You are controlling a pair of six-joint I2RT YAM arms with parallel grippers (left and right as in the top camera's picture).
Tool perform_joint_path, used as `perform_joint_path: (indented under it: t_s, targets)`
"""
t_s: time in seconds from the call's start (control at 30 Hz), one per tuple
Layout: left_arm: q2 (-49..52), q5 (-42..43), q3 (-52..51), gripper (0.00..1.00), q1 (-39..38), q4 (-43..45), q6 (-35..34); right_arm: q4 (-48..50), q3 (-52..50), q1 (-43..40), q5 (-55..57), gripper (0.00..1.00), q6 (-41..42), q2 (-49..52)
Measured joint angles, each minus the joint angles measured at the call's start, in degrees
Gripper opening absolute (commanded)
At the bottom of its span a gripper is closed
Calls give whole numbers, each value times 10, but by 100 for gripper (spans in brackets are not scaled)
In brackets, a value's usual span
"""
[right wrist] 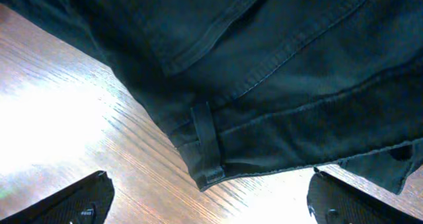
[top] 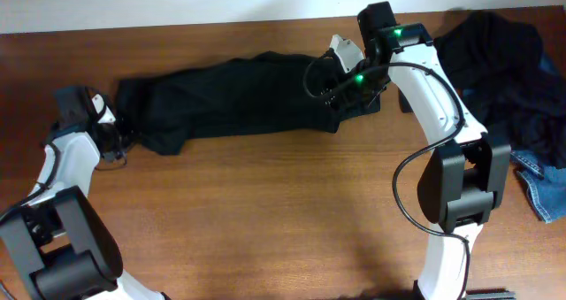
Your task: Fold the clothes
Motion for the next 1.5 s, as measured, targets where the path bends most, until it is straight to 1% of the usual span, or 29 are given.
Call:
perform_joint_path:
  t_s: [0.23, 0.33, 0.4, 0.43, 0.47, 0.53, 0.57, 0.6, 0.73, 0.87, 0.93, 1.03, 1.13, 1.27, 1.3, 1.33, 1.37, 1.4, 1.47, 1.5]
  targets:
    - [0, 25, -44, 56, 1, 66, -33, -2, 0, 0, 0, 99, 0, 0]
    - [0, 29, -65, 53, 1, 94, -45, -3, 0, 0, 0, 99, 0, 0]
    - [0, 31, -70, 46, 1, 102, -47, -3, 0, 0, 0, 99, 0, 0]
    - [0, 33, -72, 41, 1, 108, -48, -3, 0, 0, 0, 99, 0, 0]
    - [0, 36, -73, 32, 1, 120, -51, -3, 0, 0, 0, 99, 0, 0]
    - [0, 40, -74, 8, 1, 138, -54, -2, 0, 0, 0, 99, 0, 0]
    - [0, 42, -75, 4, 1, 147, -53, -2, 0, 0, 0, 99, 0, 0]
    - [0, 43, -75, 1, 1, 154, -56, -3, 0, 0, 0, 99, 0, 0]
    - [-1, 46, -76, 1, 0, 193, -50, -2, 0, 0, 0, 99, 0, 0]
    - [-18, 44, -78, 0, 0, 223, -6, -2, 0, 0, 0, 99, 0, 0]
    - [-47, 43, -78, 1, 0, 242, 32, -2, 0, 0, 0, 99, 0, 0]
    - [-93, 44, -75, 1, -1, 282, 107, -2, 0, 0, 0, 99, 0, 1]
    - [-115, 36, -71, 1, -4, 321, 173, -2, 0, 0, 0, 99, 0, 1]
    - [-119, -9, -70, 0, -10, 329, 261, -3, 0, 0, 0, 99, 0, 1]
    - [-117, -32, -70, 1, -12, 331, 291, -3, 0, 0, 0, 99, 0, 1]
    - [-115, -50, -70, 2, -13, 336, 312, -4, 0, 0, 0, 99, 0, 1]
    - [-109, -70, -70, 11, -14, 345, 337, -6, 0, 0, 0, 99, 0, 1]
    - [-104, -81, -70, 26, -14, 349, 351, -7, 0, 0, 0, 99, 0, 1]
    - [-86, -107, -69, 59, -13, 354, 386, -9, 0, 0, 0, 99, 0, 1]
    - [-76, -115, -69, 68, -13, 353, 396, -10, 0, 0, 0, 99, 0, 1]
